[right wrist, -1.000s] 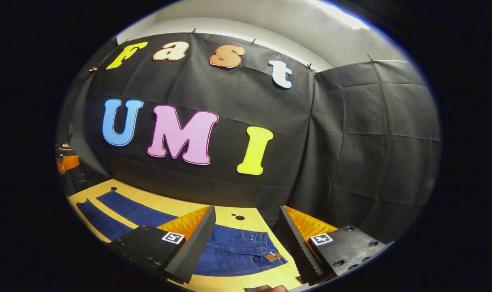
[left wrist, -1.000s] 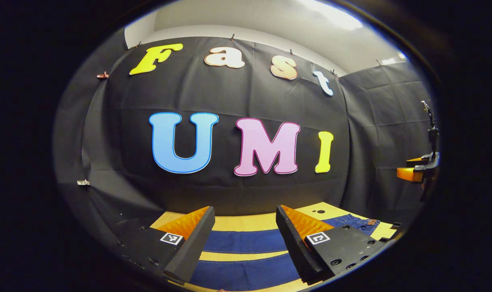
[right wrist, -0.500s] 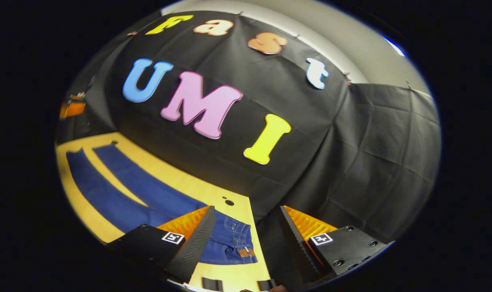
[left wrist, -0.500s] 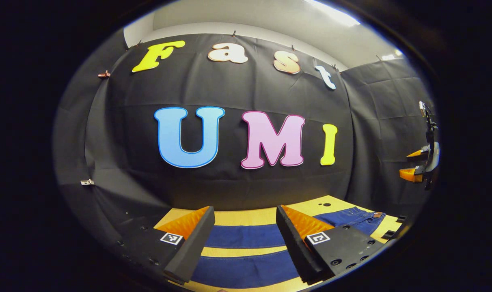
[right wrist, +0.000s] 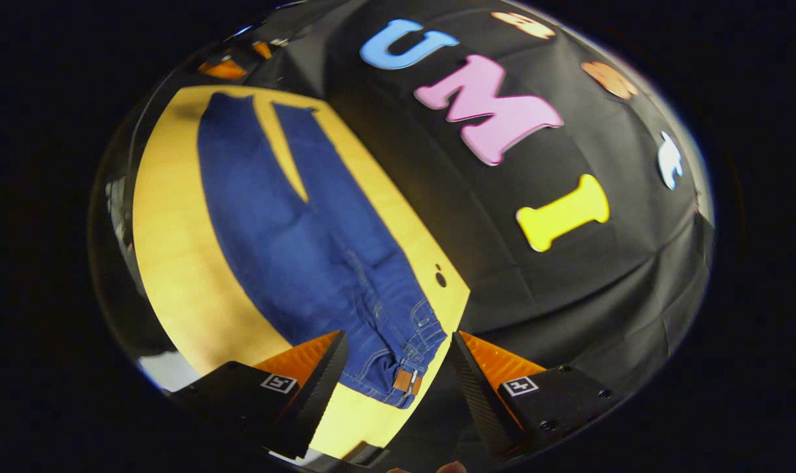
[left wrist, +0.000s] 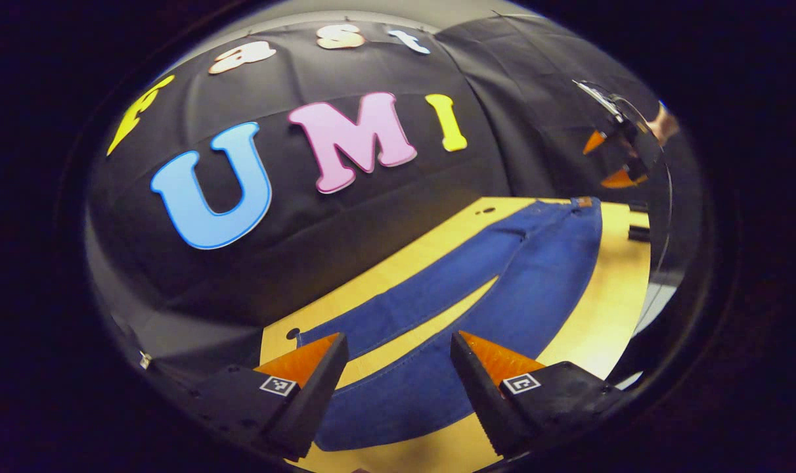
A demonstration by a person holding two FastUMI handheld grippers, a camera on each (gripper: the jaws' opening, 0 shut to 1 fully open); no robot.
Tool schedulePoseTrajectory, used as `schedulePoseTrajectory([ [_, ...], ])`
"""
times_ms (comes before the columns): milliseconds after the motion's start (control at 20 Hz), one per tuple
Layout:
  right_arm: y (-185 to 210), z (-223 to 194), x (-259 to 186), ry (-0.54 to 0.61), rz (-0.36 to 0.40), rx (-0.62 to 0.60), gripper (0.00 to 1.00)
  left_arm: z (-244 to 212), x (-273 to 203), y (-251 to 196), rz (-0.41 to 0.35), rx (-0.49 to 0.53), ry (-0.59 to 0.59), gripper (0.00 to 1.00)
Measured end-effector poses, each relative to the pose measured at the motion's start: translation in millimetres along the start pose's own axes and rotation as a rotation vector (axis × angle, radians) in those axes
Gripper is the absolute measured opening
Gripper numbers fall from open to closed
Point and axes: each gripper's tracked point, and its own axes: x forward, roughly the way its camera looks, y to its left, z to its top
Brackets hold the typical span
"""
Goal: Grasp the waist and the cuffs of the jeans and fold them to make the two legs overlap; first hold the waist and fold one-third of the jeans toward the cuffs, then hold the cuffs and fold the remaining one-third in the same direction to finish folding.
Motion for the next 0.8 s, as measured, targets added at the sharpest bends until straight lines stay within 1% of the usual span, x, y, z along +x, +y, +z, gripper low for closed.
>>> schedulePoseTrajectory([
  [100,7,0,-3,0.021,0.087,-0.081,0.97,-38,11,-13,-0.084,0.160,0.086,0.98],
  [150,12,-7,3,0.027,0.130,-0.099,0.97,-57,16,-20,-0.135,0.210,0.133,0.98],
  [250,19,-19,12,0.032,0.186,-0.153,0.97,-101,25,-33,-0.232,0.303,0.228,0.98],
  [350,23,-24,14,0.034,0.236,-0.209,0.97,-132,21,-35,-0.293,0.395,0.297,0.99],
  [450,24,-31,18,0.044,0.270,-0.249,0.96,-154,20,-33,-0.351,0.460,0.353,0.98],
  [600,24,-38,19,0.064,0.287,-0.263,0.97,-182,24,-33,-0.410,0.589,0.400,0.98],
  [650,24,-40,20,0.072,0.288,-0.261,0.97,-179,28,-31,-0.401,0.642,0.374,0.99],
  [700,24,-43,21,0.079,0.288,-0.262,0.97,-177,40,-31,-0.389,0.681,0.356,0.97],
  [750,22,-46,22,0.087,0.286,-0.271,0.97,-179,46,-25,-0.384,0.692,0.350,0.94],
  [800,19,-49,22,0.097,0.278,-0.291,0.97,-180,53,-22,-0.371,0.688,0.345,0.96],
])
